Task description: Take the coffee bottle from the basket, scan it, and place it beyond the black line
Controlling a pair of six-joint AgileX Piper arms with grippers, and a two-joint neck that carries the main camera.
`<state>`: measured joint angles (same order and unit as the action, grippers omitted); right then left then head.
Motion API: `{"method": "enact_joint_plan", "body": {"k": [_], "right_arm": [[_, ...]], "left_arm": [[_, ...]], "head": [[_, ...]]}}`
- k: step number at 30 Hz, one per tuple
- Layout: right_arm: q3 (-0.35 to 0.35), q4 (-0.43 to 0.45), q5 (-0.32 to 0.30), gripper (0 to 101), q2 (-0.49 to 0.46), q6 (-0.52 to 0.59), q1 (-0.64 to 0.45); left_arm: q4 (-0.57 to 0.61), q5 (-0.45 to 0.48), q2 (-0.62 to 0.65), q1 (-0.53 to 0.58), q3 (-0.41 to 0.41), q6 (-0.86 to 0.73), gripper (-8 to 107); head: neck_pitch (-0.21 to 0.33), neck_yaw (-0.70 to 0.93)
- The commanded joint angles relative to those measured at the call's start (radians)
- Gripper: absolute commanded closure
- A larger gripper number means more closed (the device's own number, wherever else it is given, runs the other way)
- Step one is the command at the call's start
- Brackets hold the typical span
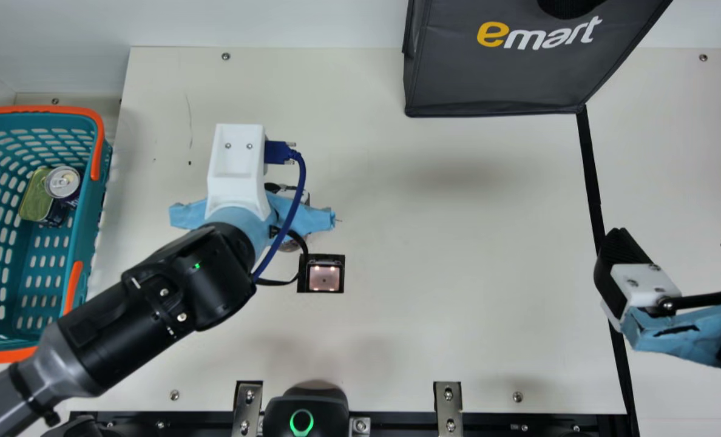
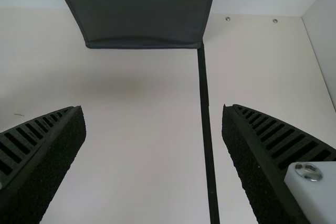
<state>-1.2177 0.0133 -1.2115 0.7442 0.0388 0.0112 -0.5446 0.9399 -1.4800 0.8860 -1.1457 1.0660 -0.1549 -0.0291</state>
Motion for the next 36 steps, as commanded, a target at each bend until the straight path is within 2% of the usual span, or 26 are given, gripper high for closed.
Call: {"method": "enact_joint_plan", "body": {"k": [1,8,18,29,36], "right_arm": [[0.0,0.0,0.0,11,0.0,0.0,0.0],[0.0,0.0,0.0,11,0.0,0.0,0.0],[0.0,0.0,0.0,11,0.0,0.0,0.0],[0.0,-0.001,-0.001,11,0.0,0.0,0.0],[0.0,-0.001,-0.001,11,0.0,0.0,0.0]], "left_arm": [[0.001,-0.013,0.007,-0.001,0.002,-0.02,89],[0.024,-0.081,0.059,0.002,0.026,-0.137,89],[0.125,-0.195,0.147,0.015,0.073,-0.389,89],[0.318,-0.255,0.201,-0.016,0.089,-0.714,89],[0.492,-0.26,0.213,-0.053,0.077,-0.957,89]], "head": [[0.017,0.002],[0.017,0.002],[0.017,0.002],[0.017,0.002],[0.017,0.002]]}}
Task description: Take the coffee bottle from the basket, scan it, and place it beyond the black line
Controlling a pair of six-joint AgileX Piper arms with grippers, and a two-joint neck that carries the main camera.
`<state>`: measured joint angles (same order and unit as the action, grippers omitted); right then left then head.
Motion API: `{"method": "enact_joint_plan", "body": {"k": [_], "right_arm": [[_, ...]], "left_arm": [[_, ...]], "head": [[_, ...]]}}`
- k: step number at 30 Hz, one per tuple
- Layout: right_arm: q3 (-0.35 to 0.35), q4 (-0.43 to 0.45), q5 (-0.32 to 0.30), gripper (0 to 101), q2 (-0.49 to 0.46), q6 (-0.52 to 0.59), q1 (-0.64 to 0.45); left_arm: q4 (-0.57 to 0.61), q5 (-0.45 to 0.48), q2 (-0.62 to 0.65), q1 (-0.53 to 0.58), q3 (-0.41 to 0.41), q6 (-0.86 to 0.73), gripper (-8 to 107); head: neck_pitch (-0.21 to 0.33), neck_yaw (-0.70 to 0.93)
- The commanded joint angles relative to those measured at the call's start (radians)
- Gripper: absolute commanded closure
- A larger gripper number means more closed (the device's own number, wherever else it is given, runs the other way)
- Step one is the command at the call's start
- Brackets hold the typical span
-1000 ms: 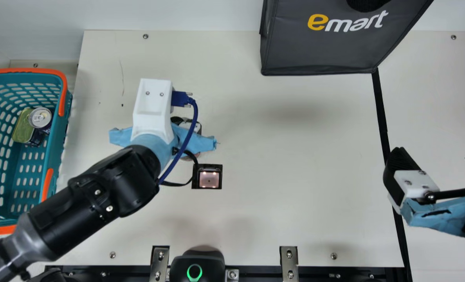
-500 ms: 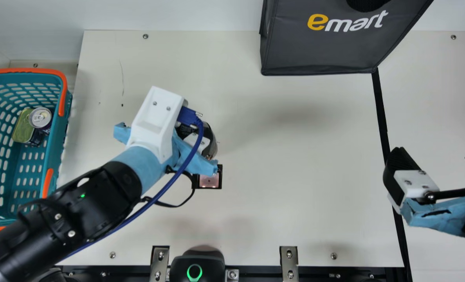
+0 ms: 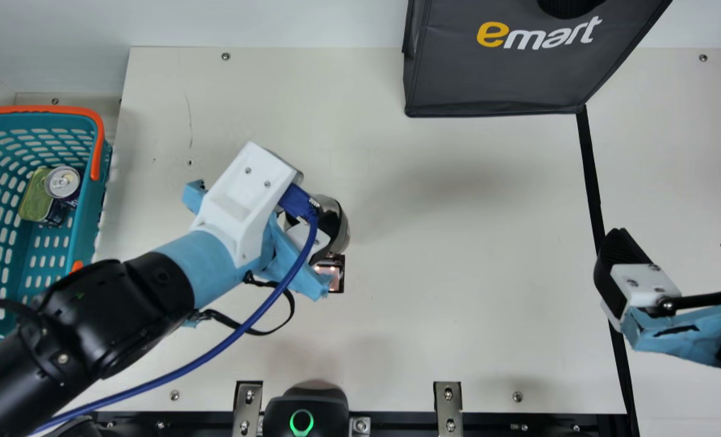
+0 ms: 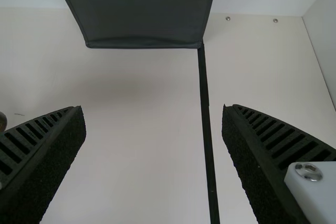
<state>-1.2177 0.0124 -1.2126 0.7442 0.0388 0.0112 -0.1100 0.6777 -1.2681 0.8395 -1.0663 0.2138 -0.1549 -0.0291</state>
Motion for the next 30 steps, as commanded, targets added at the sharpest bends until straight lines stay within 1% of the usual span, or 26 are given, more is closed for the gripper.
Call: {"method": "enact_joint_plan", "body": {"k": [1,11,17,23,30], "right_arm": [[0.0,0.0,0.0,11,0.0,0.0,0.0],[0.0,0.0,0.0,11,0.0,0.0,0.0],[0.0,0.0,0.0,11,0.0,0.0,0.0],[0.0,0.0,0.0,11,0.0,0.0,0.0],[0.0,0.0,0.0,11,0.0,0.0,0.0]], "left_arm": [[0.082,0.006,0.003,-0.013,-0.005,-0.14,89],[0.306,0.058,0.005,-0.09,-0.031,-0.496,89],[0.431,0.107,0.011,-0.133,-0.037,-0.727,89],[0.53,0.157,0.019,-0.185,-0.027,-0.926,89],[0.608,0.2,0.028,-0.237,-0.004,-1.096,89]], "head": [[0.017,0.002],[0.017,0.002],[0.017,0.002],[0.017,0.002],[0.017,0.002]]}}
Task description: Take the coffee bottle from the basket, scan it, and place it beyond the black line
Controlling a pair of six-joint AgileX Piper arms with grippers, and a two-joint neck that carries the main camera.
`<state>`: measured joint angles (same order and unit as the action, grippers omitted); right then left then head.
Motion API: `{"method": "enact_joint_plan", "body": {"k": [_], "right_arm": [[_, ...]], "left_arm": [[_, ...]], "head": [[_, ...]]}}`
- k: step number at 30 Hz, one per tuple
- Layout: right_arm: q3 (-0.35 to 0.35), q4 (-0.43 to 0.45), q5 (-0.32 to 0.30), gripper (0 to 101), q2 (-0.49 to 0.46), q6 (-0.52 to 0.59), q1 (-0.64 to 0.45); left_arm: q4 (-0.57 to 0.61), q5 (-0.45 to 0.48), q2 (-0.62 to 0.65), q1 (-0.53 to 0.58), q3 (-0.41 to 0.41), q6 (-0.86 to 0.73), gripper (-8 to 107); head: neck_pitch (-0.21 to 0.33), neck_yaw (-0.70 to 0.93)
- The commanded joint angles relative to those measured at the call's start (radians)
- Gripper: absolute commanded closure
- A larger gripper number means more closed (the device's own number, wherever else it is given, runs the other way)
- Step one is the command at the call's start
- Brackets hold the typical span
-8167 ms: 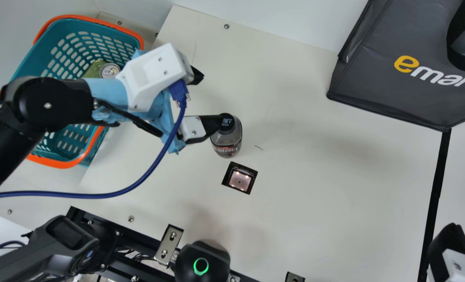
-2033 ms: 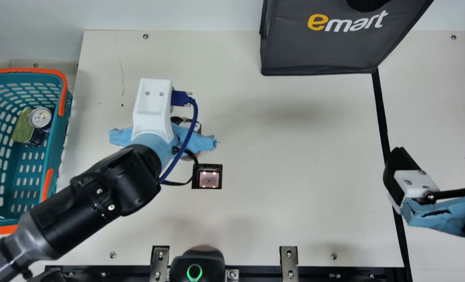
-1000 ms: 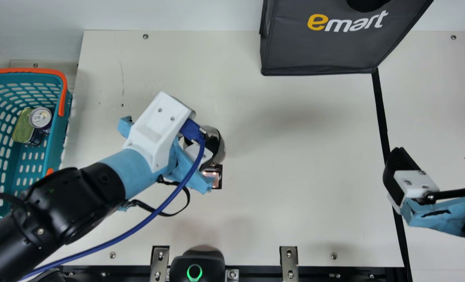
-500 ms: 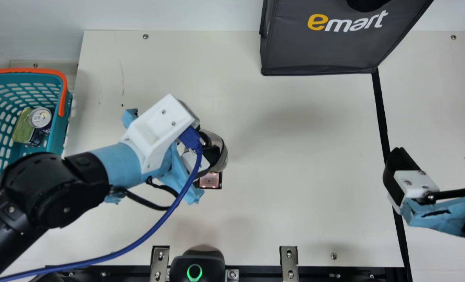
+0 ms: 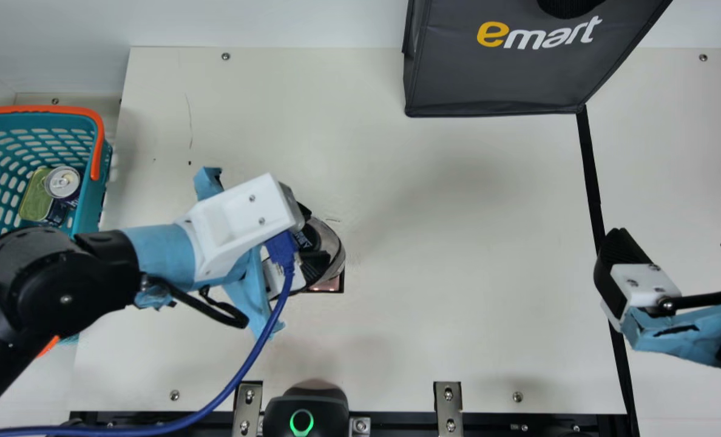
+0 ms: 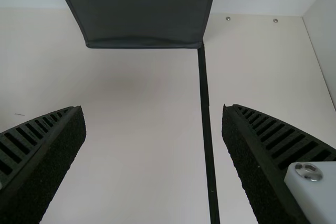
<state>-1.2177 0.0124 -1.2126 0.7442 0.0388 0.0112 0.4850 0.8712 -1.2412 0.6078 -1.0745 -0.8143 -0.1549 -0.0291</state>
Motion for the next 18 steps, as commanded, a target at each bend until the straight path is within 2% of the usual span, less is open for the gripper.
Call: {"method": "enact_joint_plan", "body": {"k": [1,18], "right_arm": [[0.0,0.0,0.0,11,0.0,0.0,0.0],[0.0,0.0,0.001,11,0.0,0.0,0.0]], "left_arm": [[0.022,0.011,0.001,-0.01,0.007,-0.088,89],[0.108,0.042,-0.008,-0.027,0.022,-0.279,89]], "head": [[0.017,0.002],[0.017,0.002]]}}
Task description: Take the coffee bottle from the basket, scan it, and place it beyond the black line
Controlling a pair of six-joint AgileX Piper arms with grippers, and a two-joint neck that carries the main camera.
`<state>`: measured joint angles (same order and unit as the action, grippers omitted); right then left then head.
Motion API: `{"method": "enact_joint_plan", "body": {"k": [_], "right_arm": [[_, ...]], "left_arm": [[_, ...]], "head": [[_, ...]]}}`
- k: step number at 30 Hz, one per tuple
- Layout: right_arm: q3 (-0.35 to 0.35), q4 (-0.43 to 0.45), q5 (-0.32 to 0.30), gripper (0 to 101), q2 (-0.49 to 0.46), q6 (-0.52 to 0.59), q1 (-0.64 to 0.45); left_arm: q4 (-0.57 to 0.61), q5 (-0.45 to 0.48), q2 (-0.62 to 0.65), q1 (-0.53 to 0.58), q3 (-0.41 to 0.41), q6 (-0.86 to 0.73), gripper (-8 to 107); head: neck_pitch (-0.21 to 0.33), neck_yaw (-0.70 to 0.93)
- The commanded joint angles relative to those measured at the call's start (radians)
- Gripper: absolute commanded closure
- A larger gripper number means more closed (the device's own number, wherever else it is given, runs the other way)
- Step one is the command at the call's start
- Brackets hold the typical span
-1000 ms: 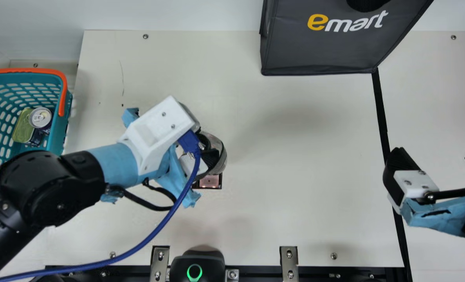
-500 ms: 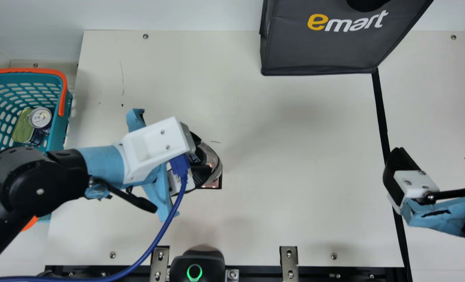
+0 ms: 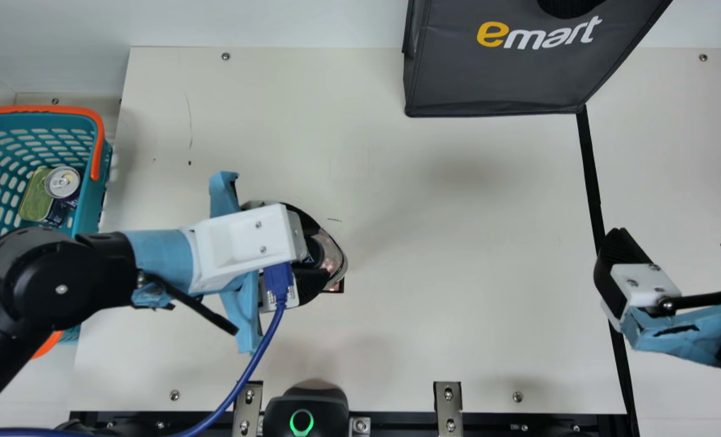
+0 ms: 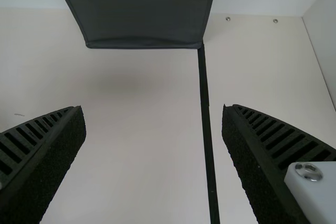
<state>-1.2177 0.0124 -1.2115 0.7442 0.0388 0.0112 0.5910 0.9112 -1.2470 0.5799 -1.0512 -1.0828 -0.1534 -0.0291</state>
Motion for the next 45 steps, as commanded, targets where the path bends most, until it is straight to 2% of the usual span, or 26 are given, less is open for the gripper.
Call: {"method": "enact_joint_plan", "body": {"k": [1,12,22,31,45], "right_arm": [[0.0,0.0,0.0,11,0.0,0.0,0.0],[0.0,0.0,0.0,11,0.0,0.0,0.0],[0.0,0.0,0.0,11,0.0,0.0,0.0],[0.0,0.0,0.0,11,0.0,0.0,0.0],[0.0,0.0,-0.001,11,0.0,0.0,0.0]], "left_arm": [[0.005,0.003,-0.003,0.001,-0.001,-0.017,89],[0.07,0.048,-0.038,-0.039,-0.018,-0.113,89],[0.141,0.15,-0.086,-0.152,-0.034,-0.265,89],[0.164,0.219,-0.109,-0.242,-0.016,-0.372,89],[0.18,0.229,-0.118,-0.234,0.02,-0.418,89]], "head": [[0.015,0.002],[0.015,0.002],[0.015,0.002],[0.015,0.002],[0.015,0.002]]}}
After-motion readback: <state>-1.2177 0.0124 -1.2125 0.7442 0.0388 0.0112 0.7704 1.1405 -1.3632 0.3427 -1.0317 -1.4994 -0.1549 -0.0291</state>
